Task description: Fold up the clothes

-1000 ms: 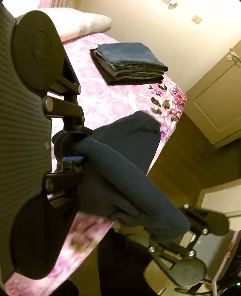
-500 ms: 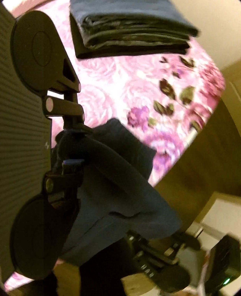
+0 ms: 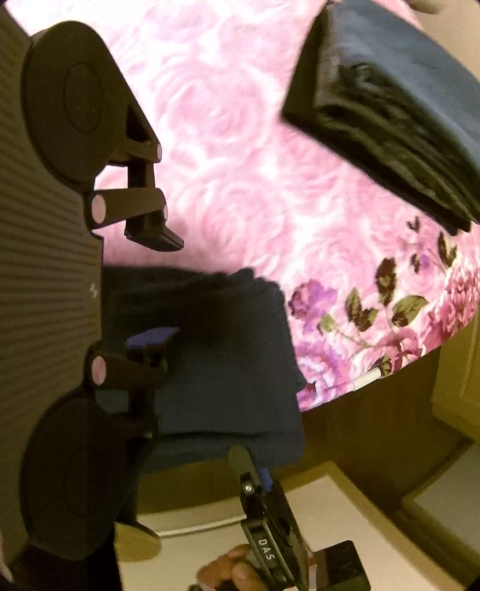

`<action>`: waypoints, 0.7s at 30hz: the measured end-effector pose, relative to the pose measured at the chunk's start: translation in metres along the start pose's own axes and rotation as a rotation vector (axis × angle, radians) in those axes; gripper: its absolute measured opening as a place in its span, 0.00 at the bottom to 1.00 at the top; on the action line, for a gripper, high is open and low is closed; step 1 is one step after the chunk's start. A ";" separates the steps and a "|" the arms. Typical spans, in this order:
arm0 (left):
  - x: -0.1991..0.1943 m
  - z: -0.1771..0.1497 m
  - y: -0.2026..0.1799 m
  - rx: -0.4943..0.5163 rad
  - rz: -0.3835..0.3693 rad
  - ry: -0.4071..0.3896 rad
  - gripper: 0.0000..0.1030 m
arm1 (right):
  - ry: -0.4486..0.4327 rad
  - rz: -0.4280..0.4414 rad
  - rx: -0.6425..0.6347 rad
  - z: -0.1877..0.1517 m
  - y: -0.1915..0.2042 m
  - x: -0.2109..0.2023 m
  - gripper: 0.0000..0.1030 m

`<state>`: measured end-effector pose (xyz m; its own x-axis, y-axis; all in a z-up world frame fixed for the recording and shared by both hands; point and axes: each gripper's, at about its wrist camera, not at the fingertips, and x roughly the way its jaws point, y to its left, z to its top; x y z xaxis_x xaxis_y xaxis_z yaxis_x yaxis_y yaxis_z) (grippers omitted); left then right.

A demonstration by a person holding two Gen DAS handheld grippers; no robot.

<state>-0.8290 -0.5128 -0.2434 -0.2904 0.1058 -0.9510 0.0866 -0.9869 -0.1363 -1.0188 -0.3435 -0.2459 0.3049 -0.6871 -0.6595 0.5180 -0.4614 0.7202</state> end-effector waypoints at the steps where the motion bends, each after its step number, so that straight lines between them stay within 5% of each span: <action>1: 0.006 -0.002 0.000 -0.014 -0.006 -0.001 0.40 | -0.003 0.002 0.007 0.000 0.000 0.002 0.49; 4: 0.029 -0.003 0.005 -0.071 -0.036 -0.001 0.37 | -0.011 0.009 0.043 0.002 -0.004 0.009 0.49; 5: 0.035 -0.002 0.007 -0.080 -0.054 -0.002 0.31 | -0.013 0.012 0.057 0.002 -0.005 0.012 0.49; 6: 0.041 -0.001 0.009 -0.087 -0.072 -0.005 0.12 | -0.015 0.015 0.070 0.003 -0.007 0.015 0.49; 7: 0.042 0.001 0.009 -0.082 -0.086 -0.011 0.12 | -0.015 0.020 0.071 0.003 -0.008 0.016 0.48; 8: 0.043 0.002 0.007 -0.075 -0.080 -0.019 0.12 | -0.020 0.016 0.065 0.003 -0.007 0.014 0.24; 9: 0.041 0.003 0.007 -0.056 -0.069 -0.033 0.11 | -0.019 0.011 0.052 0.006 -0.006 0.013 0.15; 19: 0.032 -0.003 0.015 -0.060 -0.020 -0.067 0.20 | -0.002 -0.043 -0.005 0.019 -0.008 0.029 0.15; 20: 0.023 -0.008 0.014 -0.051 -0.006 -0.083 0.22 | -0.007 -0.050 -0.025 0.016 -0.006 0.026 0.23; 21: 0.015 -0.013 0.012 -0.042 0.008 -0.098 0.22 | -0.020 -0.070 -0.038 0.011 -0.002 0.020 0.42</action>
<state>-0.8199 -0.5218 -0.2630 -0.3814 0.0837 -0.9206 0.1285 -0.9814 -0.1425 -1.0225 -0.3622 -0.2586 0.2511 -0.6651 -0.7033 0.5675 -0.4874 0.6636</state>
